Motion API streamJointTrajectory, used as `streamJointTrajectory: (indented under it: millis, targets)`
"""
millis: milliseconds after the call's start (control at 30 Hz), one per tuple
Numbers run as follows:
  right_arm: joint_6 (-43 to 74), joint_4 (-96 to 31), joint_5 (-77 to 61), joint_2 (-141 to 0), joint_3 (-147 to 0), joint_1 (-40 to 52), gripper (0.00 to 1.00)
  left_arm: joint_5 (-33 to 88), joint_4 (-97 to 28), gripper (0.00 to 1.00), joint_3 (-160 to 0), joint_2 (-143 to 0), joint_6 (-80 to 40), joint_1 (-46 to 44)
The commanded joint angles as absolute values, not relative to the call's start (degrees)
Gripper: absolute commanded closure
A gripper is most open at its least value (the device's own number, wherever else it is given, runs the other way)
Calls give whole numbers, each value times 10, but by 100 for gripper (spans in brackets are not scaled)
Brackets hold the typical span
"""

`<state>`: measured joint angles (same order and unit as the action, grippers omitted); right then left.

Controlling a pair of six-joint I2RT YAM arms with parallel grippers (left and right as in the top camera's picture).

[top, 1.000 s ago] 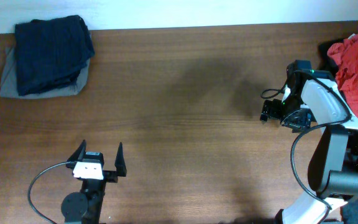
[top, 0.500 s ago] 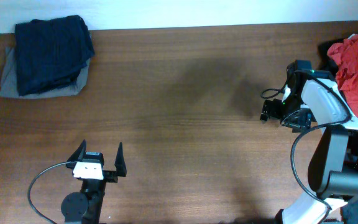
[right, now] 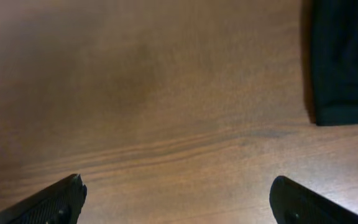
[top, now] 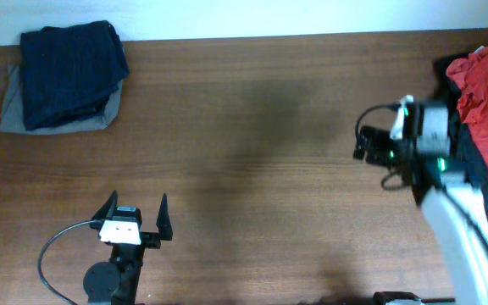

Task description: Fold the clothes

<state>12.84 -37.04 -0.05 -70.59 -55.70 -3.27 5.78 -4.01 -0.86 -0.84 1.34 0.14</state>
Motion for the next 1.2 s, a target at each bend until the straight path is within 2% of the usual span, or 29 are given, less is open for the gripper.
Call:
streamJointTrajectory:
  millis: [0, 433, 600, 967, 1167]
  targets:
    - [124, -336, 0, -602, -465, -30, 1, 66, -40, 1, -5, -3, 24, 4]
    - [124, -188, -35, -190, -142, -30, 1, 66, -40, 1, -5, -3, 24, 4]
    - [124, -153, -34, -85, -86, -30, 1, 66, -40, 1, -5, -3, 24, 4]
    - [122, -148, -4, -9, -66, -30, 1, 66, -40, 1, -5, -3, 24, 4]
    - [51, -147, -60, -2, -60, -30, 1, 66, -40, 1, -5, -3, 24, 4]
